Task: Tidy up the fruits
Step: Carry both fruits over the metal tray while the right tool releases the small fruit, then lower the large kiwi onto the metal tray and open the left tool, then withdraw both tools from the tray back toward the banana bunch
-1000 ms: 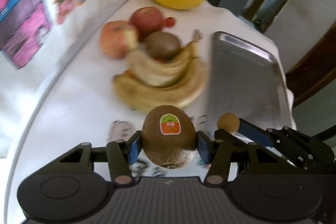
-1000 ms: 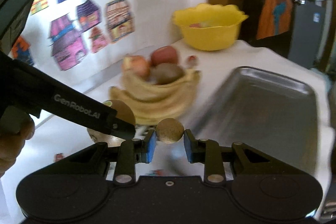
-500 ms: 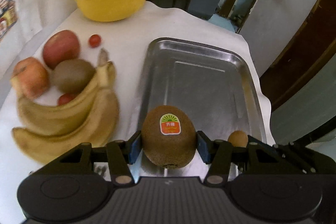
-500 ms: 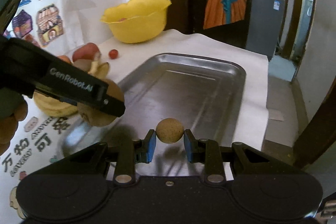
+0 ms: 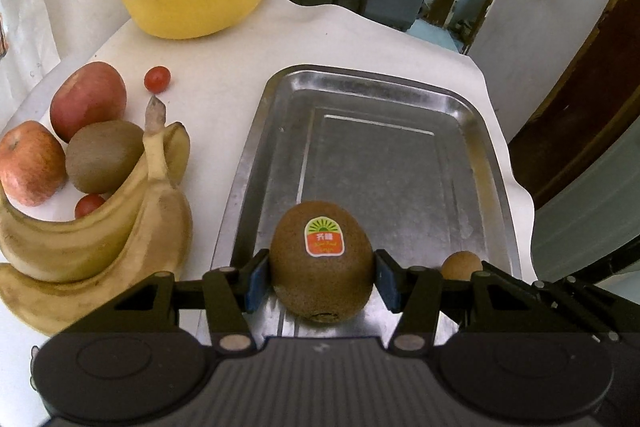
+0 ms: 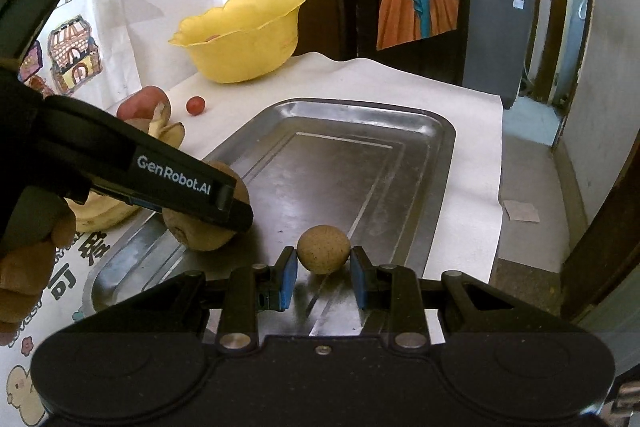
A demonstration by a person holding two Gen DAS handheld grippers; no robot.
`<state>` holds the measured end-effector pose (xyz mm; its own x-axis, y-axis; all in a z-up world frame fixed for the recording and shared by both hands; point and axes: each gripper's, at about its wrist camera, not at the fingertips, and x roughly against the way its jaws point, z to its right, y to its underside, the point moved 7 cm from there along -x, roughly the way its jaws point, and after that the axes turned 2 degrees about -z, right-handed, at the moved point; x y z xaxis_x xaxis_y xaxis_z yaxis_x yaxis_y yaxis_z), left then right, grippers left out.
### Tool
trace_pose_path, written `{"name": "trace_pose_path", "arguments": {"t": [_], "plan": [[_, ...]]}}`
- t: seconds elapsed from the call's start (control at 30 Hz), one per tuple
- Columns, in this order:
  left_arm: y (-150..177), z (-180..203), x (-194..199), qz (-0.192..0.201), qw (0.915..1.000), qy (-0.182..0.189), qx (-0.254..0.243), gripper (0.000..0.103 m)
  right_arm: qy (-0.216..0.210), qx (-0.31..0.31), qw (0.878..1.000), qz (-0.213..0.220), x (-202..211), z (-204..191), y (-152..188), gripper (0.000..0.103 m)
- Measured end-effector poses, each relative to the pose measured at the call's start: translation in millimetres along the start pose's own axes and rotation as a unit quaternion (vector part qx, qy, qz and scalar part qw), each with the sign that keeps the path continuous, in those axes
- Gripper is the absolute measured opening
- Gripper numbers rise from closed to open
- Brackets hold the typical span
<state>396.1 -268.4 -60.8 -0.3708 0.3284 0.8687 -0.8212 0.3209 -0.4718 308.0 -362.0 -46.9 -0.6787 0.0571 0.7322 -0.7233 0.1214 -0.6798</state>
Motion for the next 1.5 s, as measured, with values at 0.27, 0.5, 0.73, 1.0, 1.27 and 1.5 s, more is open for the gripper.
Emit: {"name": "trace_pose_path", "arguments": {"t": [0.27,0.5,0.73,1.0,1.27,1.5], "plan": [[-0.8,-0.5,-1.2,0.000,1.0000,0.002,0.001,0.059,0.010,-0.004,1.000,-0.004,-2.8,-2.2,-0.2,0.032],[-1.3,-0.4,4.0,0.005,0.9999,0.016,0.000,0.062,0.020,-0.014,1.000,-0.002,2.2,-5.3,1.5,0.044],[0.6,-6.4,24.9,0.025,0.9993,0.025,-0.007,0.075,0.038,-0.028,0.999,0.015,22.7,-9.7,1.1,0.064],[4.3,-33.8,71.1,0.064,0.9977,0.015,-0.014,0.094,0.069,-0.054,0.995,0.039,65.8,-28.5,-3.5,0.089],[13.3,-82.1,109.8,0.070,0.9972,-0.018,-0.015,0.102,0.102,-0.108,0.989,0.015,97.0,-57.6,-2.7,0.101],[33.5,-134.0,125.9,0.053,0.9970,-0.057,0.000,0.102,0.091,-0.148,0.982,-0.076,90.8,-95.9,12.8,0.102]]}}
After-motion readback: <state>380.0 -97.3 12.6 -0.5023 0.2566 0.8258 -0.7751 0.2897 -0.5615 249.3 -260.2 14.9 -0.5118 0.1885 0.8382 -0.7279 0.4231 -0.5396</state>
